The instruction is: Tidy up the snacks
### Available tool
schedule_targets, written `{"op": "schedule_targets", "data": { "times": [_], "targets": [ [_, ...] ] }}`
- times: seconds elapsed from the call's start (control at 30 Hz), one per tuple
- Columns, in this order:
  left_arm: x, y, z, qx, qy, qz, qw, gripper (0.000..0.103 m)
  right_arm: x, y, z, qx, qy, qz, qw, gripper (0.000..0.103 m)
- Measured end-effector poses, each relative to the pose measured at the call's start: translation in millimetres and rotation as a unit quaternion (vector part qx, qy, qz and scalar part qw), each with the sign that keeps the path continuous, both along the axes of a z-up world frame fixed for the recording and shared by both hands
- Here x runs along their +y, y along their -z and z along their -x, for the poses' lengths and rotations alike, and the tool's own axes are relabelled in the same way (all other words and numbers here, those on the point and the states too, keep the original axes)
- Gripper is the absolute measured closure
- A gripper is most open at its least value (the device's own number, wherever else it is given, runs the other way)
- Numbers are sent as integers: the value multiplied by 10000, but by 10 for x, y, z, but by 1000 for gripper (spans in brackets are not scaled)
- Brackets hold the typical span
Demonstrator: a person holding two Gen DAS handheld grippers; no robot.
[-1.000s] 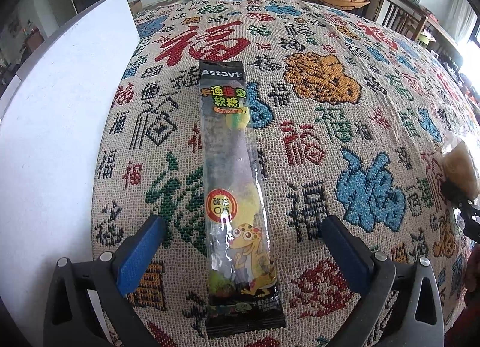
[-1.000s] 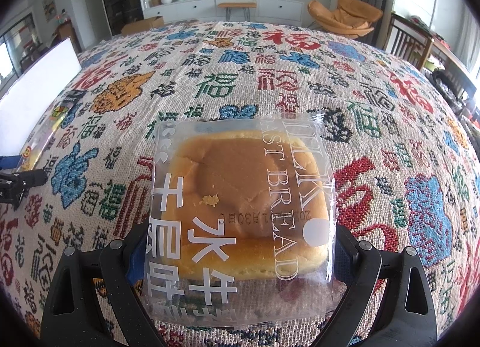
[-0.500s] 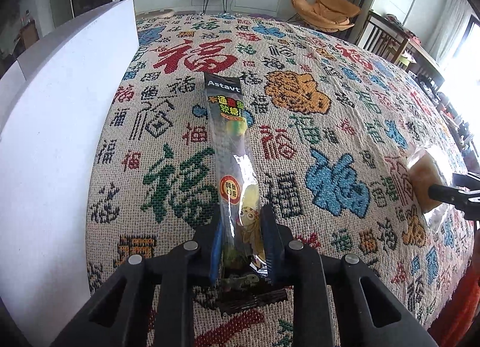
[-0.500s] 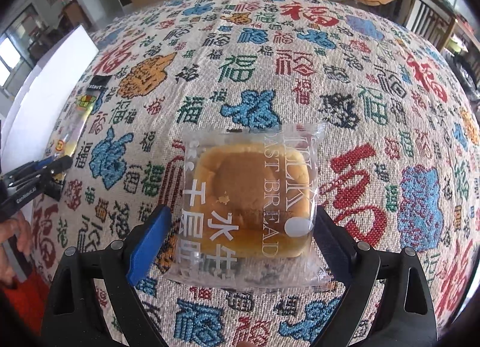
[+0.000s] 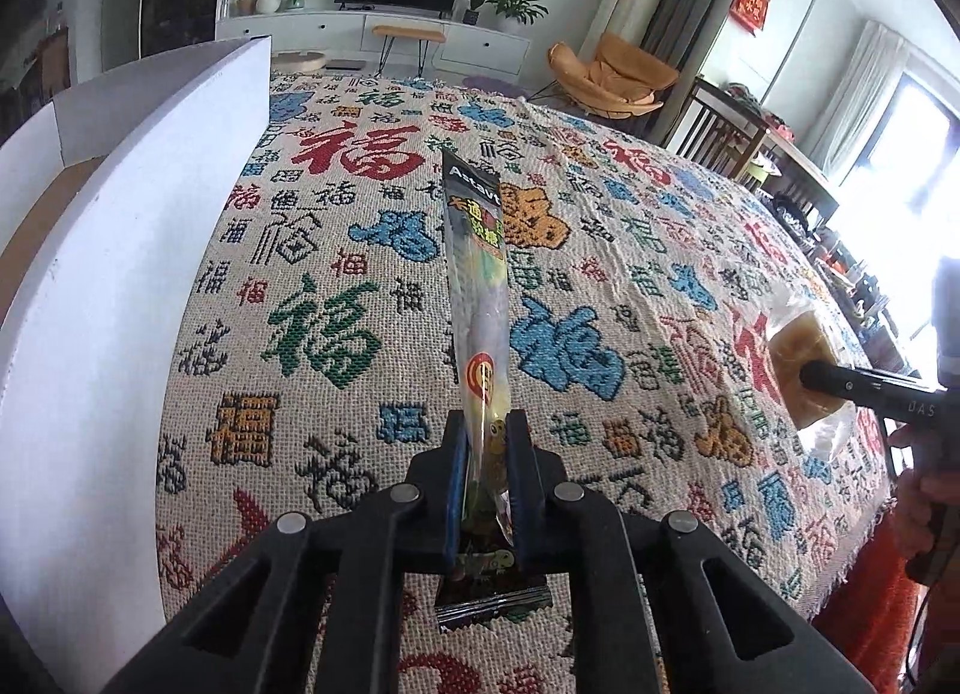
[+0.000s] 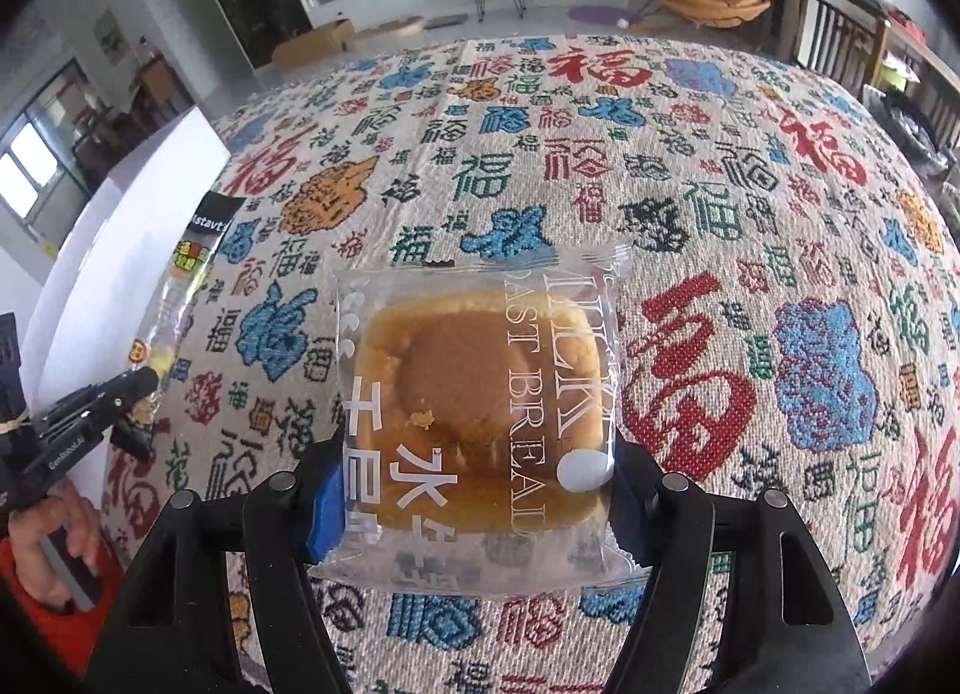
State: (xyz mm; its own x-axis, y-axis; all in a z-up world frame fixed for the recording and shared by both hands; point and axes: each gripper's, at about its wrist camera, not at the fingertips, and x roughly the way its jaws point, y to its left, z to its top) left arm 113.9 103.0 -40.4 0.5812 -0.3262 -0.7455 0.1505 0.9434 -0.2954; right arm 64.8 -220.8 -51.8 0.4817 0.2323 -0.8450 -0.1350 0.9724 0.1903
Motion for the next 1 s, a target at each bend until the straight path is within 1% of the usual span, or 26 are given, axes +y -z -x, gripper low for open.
{"op": "schedule_targets", "data": {
  "times": [0.27,0.37,0.5,0.6,0.7,0.77,0.8,0.87,0.93,1.0],
  "targets": [
    [-30,-391,126,-319,48,430,9986,91,-121,-16,119,-79,117,-498,9987,31],
    [11,-555,206,-448,11,720,9964,91,-185,-61,120,-137,191,-732,9970,31],
    [156,-876,343,-669,-82,1121,9914,91,-154,-205,111,-229,132,-958,9950,31],
    [408,-1211,457,-916,-226,1319,9868,91,3,-419,75,-387,-55,-1090,9933,31],
    [786,-1516,558,-1196,-478,1323,9828,91,331,-718,-11,-584,-367,-1346,9885,31],
    [1104,-1637,598,-1328,-747,1175,9813,91,674,-939,-90,-735,-676,-1478,9840,31],
    [1275,-1666,609,-1373,-934,1030,9807,91,878,-1038,-135,-783,-862,-1536,9813,31],
    [1652,-1661,618,-1343,-1344,760,9788,91,1364,-1218,-223,-810,-1272,-1681,9742,31],
    [1976,-1571,610,-1237,-1704,530,9762,91,1849,-1327,-278,-771,-1648,-1805,9666,31],
    [2302,-1421,618,-1063,-2043,302,9726,91,2403,-1401,-312,-759,-2033,-1799,9594,31]
  ]
}}
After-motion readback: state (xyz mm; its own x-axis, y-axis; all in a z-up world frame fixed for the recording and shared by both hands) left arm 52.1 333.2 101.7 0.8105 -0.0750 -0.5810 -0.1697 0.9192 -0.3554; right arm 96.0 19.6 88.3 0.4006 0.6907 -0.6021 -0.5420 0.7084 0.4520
